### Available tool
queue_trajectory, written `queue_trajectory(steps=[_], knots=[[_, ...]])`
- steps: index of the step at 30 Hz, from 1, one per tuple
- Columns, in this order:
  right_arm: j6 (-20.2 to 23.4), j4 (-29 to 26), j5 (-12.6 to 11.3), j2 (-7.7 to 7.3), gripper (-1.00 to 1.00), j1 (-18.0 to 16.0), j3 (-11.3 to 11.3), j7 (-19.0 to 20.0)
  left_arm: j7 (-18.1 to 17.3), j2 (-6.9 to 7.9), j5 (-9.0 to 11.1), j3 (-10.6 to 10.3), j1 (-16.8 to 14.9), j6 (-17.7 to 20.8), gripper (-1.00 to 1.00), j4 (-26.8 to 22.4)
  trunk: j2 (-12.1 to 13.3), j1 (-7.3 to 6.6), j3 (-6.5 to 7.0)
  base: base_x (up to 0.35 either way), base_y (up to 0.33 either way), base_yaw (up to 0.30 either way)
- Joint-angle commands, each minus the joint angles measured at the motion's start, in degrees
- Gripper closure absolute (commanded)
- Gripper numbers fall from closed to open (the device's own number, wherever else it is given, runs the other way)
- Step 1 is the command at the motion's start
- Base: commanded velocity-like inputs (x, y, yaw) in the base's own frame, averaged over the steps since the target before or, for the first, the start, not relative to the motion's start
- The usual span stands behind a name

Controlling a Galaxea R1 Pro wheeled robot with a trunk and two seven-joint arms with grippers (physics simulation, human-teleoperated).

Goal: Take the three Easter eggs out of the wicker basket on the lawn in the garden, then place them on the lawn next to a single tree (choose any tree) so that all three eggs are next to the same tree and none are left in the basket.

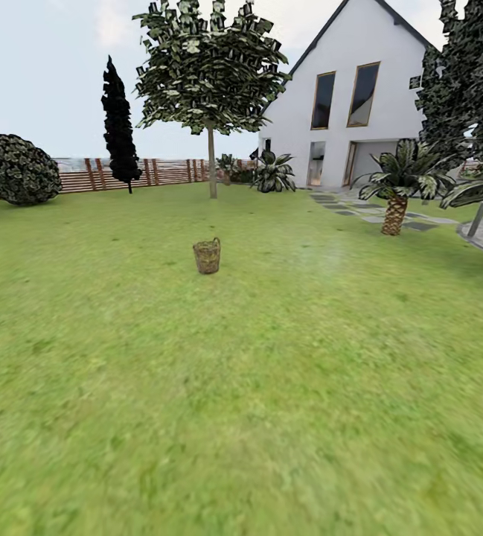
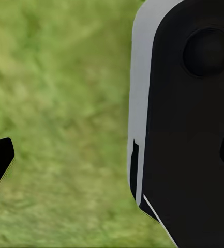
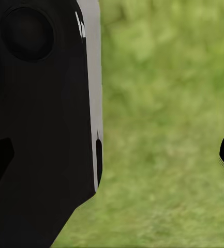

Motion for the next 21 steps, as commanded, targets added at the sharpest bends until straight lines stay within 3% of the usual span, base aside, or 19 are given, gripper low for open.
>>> queue_trajectory(steps=[1, 21], knots=[[-0.07, 0.12, -0.07, 0.01, -1.00, -0.08, 0.06, -0.11, -0.05, 0.01, 0.01, 0.05, 0.03, 0.03, -1.00, -0.11, -0.02, 0.03, -0.04, 0.337, 0.000, 0.000], [-0.07, -0.11, -0.07, 0.01, -1.00, -0.08, 0.06, -0.11, -0.05, 0.01, 0.01, 0.05, 0.03, 0.04, -1.00, -0.11, -0.02, 0.03, -0.04, 0.337, 0.000, 0.000]])
